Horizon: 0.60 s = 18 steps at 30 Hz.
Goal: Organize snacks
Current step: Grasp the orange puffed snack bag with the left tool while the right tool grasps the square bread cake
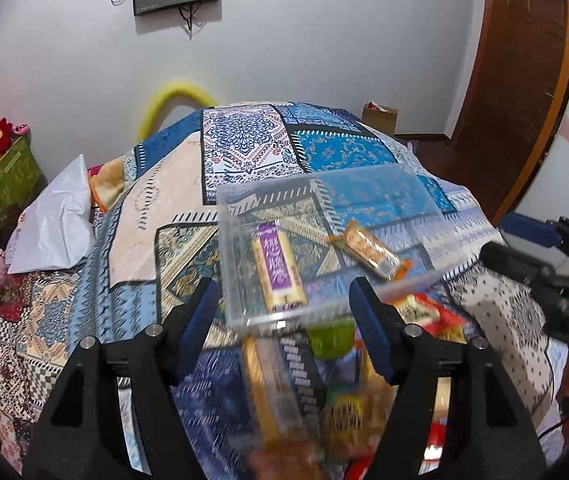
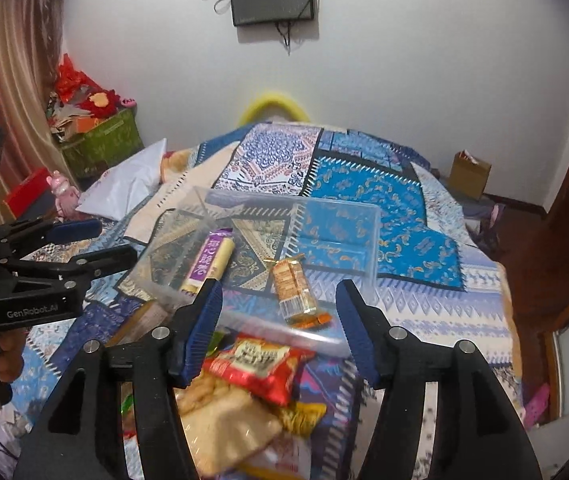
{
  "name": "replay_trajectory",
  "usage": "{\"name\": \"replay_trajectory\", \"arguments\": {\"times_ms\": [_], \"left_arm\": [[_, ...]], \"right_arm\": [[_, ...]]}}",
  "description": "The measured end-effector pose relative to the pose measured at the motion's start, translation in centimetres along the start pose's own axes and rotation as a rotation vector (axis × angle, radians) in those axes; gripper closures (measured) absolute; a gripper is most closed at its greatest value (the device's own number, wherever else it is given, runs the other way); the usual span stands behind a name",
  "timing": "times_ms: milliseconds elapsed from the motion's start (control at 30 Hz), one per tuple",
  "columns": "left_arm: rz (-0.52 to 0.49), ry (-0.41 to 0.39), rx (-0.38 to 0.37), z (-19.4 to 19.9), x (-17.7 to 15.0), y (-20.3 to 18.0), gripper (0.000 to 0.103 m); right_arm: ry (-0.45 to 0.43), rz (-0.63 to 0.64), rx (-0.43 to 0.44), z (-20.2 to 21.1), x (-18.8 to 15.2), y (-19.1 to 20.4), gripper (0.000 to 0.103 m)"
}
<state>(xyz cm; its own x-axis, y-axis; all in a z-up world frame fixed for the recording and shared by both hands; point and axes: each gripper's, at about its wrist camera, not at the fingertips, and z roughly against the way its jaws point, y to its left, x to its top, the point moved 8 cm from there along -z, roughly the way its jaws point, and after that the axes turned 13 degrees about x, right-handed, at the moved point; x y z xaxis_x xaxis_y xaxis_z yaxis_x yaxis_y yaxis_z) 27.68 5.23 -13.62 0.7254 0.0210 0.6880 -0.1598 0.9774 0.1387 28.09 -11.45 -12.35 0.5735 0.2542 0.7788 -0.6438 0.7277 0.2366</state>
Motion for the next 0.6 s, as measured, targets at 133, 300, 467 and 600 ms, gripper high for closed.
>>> {"name": "replay_trajectory", "arguments": {"times_ms": [133,300,467,600], "left_arm": [[-0.002,0.015,-0.002,1.4,-2.4,0.6,0.034],[0.014,0.076,-0.007,1.9,-6.2,1.2,0.034],[0.003,0.135,-0.011,1.5,-9.5,1.0,0.034],[0.002,0.195,-0.022,0.6,-11.9,0.6,0.034]], "right_arm": [[-0.002,-0.004,0.006,1.2,-1.3,0.8,0.047],[0.018,-0.014,0.016,1.8,-3.5,1.7,0.046],[0.058,-0.025,0.032,1.4,-6.3,2.3,0.039],[0.094,-0.043,0.045,0.8,-8.3,2.6,0.034]]}}
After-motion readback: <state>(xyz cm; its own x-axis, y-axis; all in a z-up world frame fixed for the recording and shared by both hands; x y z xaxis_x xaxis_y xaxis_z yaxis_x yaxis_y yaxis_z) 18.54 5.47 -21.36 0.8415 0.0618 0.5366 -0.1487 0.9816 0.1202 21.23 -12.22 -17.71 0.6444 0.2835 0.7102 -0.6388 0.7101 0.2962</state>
